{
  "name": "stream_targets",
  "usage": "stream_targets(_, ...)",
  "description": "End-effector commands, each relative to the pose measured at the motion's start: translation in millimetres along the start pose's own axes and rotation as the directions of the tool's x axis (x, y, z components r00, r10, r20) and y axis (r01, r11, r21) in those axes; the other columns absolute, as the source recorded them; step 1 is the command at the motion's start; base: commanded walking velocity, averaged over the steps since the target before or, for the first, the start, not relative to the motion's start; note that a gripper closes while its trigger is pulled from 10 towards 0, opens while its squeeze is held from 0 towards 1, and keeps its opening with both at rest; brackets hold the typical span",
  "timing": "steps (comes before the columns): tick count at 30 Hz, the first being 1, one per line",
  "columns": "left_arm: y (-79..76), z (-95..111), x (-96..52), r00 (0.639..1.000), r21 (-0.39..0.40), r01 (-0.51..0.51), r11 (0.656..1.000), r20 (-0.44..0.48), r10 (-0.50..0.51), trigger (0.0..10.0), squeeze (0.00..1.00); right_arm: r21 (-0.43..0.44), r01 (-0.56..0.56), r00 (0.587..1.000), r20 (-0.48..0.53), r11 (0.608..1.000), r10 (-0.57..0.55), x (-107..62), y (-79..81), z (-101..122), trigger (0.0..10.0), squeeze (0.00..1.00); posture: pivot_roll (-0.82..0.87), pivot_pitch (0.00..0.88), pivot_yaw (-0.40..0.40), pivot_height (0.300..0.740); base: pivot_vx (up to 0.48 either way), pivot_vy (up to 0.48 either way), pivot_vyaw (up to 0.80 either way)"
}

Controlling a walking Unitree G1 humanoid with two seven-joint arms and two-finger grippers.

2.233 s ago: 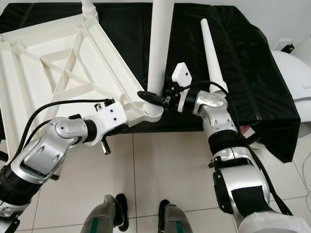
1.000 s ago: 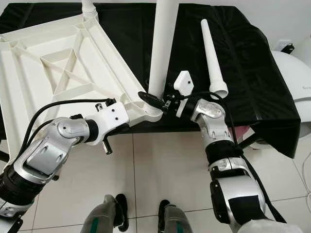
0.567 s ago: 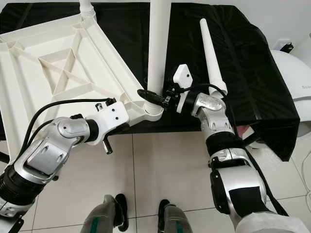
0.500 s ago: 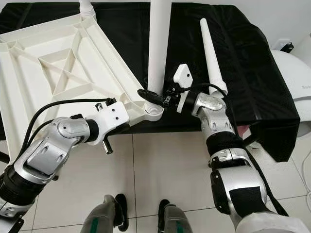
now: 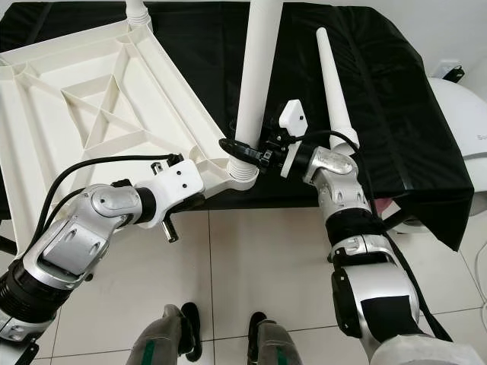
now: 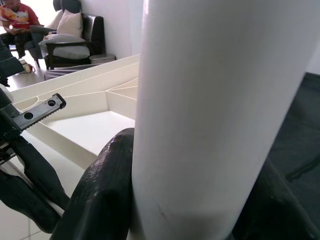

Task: Building children table

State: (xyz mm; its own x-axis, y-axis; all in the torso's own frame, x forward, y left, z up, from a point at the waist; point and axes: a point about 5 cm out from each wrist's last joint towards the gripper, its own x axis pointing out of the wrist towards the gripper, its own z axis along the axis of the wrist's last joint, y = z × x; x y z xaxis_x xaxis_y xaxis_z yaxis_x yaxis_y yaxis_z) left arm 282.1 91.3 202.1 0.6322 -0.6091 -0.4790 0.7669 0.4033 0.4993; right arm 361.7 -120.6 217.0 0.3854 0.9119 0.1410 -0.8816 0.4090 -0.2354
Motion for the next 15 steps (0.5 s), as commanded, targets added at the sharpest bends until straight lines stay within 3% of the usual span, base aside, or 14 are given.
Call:
stream_targets(1, 5.7, 11.4, -2.3, 0.996, 0.051, -0.077, 0.996, 0.038, 0.075, 10.0, 0.0, 0.098, -0.037, 0.993, -0.104, 0.994, 0.048, -1.7, 16.9, -32.7, 10.0, 0.0, -0.03, 0.241, -0.034, 0.74, 0.0, 0.0, 0.0)
stream_targets(15, 9.4, 11.4, -0.4, 0.995, 0.052, -0.091, 0.994, 0.042, 0.089, 10.0, 0.0, 0.098, 0.021, 0.995, -0.096, 0.995, -0.012, -5.5, 20.7, -37.7, 10.0, 0.0, -0.05, 0.214, -0.032, 0.74, 0.0, 0.0, 0.0)
